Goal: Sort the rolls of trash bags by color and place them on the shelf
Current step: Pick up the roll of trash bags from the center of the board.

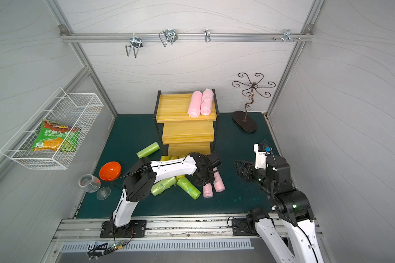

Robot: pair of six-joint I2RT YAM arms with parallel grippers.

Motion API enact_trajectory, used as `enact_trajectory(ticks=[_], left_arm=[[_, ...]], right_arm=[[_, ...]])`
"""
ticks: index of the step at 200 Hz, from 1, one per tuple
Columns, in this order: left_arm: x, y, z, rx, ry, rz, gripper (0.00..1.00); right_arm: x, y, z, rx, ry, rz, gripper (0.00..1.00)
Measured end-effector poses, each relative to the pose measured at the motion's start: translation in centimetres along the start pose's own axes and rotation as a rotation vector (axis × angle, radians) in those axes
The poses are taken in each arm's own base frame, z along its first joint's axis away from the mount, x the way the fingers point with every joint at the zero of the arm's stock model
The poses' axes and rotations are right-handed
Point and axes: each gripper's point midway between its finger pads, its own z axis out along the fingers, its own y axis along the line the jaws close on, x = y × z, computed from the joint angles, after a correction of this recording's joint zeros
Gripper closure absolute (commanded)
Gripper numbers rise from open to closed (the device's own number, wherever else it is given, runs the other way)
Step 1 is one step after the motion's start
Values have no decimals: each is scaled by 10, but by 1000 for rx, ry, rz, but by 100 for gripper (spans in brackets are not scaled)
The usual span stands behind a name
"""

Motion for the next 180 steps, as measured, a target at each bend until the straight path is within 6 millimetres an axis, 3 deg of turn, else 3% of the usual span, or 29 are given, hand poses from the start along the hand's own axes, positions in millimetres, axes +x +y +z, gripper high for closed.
enact_trajectory(ticks=[38,89,131,156,180], left_arm=[[1,0,1,5,20,-4,65],[3,-1,2,13,47,8,100],[1,9,-8,2,-11,53,100],[1,17,-47,-20,-95,131,100],[-4,9,-126,51,-218,207,100]], right_arm=[[1,1,0,-5,4,-5,25],[1,2,0,-7,5,-7,25],[-6,5,-7,-9,-20,-18,25],[-14,6,-14,1,-49,-32,25],[-20,5,-18,16,-71,-46,25]])
